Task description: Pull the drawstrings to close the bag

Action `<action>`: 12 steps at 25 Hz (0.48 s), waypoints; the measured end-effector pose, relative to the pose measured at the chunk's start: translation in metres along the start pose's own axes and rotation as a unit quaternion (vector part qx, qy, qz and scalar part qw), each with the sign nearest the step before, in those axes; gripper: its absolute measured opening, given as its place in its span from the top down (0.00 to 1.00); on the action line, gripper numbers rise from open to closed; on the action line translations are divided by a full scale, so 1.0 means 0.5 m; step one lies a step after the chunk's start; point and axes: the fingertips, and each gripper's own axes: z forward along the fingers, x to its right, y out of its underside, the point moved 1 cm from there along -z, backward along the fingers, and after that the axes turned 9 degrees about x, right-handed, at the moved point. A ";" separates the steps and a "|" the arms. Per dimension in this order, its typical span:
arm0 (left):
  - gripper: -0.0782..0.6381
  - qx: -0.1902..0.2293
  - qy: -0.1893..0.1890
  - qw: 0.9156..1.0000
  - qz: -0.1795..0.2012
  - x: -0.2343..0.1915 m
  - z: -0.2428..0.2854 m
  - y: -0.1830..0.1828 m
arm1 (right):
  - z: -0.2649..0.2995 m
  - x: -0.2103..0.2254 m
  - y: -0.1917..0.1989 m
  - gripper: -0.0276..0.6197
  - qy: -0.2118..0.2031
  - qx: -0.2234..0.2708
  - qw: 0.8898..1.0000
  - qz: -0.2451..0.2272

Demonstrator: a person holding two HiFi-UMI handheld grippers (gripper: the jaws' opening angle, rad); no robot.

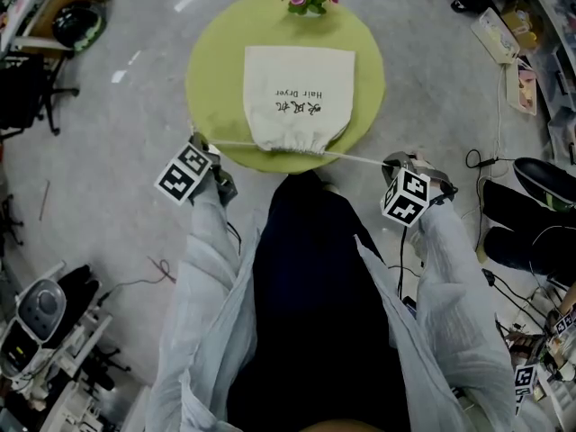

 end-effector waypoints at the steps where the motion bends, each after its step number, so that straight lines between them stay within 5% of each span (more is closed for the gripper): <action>1: 0.85 0.002 -0.001 1.000 -0.001 -0.001 0.002 -0.002 | -0.001 0.000 0.003 0.94 0.001 -0.002 1.000 0.000; 12: 0.85 0.019 -0.035 0.999 -0.011 -0.045 0.015 -0.034 | -0.005 0.024 0.037 0.94 0.007 -0.027 1.000 -0.013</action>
